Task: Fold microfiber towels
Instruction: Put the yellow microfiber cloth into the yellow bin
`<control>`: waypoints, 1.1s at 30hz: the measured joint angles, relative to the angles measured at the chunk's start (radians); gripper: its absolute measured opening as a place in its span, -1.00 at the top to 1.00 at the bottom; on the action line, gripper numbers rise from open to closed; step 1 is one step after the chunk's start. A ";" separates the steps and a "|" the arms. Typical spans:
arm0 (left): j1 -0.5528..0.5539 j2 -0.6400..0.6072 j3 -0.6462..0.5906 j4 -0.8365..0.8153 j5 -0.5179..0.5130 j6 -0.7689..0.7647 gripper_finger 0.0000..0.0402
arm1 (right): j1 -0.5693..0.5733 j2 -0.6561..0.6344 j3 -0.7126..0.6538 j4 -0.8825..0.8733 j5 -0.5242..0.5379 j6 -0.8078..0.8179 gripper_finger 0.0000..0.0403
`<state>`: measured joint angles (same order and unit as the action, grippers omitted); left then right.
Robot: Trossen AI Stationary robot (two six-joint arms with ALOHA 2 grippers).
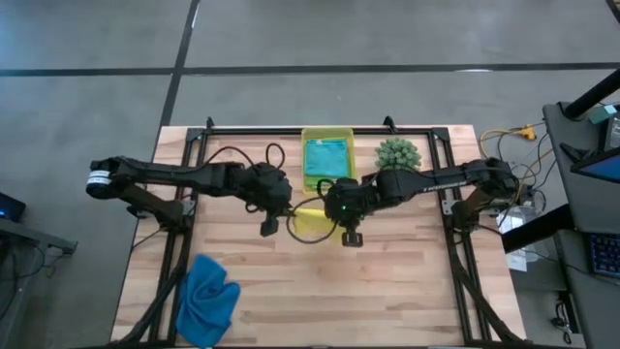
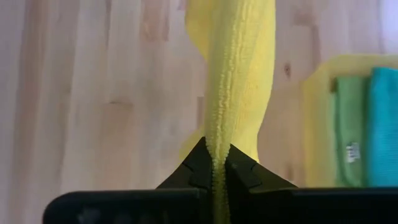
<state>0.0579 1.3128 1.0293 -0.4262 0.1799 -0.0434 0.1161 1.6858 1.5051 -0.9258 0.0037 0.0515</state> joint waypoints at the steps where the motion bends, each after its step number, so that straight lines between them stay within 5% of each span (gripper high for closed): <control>1: 0.007 0.005 0.013 -0.010 -0.001 0.025 1.00 | -0.016 -0.006 0.000 -0.008 -0.003 -0.021 0.96; 16: 0.316 0.140 0.270 -0.100 -0.002 0.263 1.00 | -0.427 -0.130 -0.003 -0.006 -0.019 -0.405 0.96; 33: 0.673 0.591 0.787 -0.192 -0.055 0.611 1.00 | -0.838 0.005 -0.005 0.403 -0.007 -0.827 0.96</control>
<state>0.7307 1.9042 1.8163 -0.6183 0.1252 0.5674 -0.7217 1.6911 1.5005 -0.5228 -0.0034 -0.7752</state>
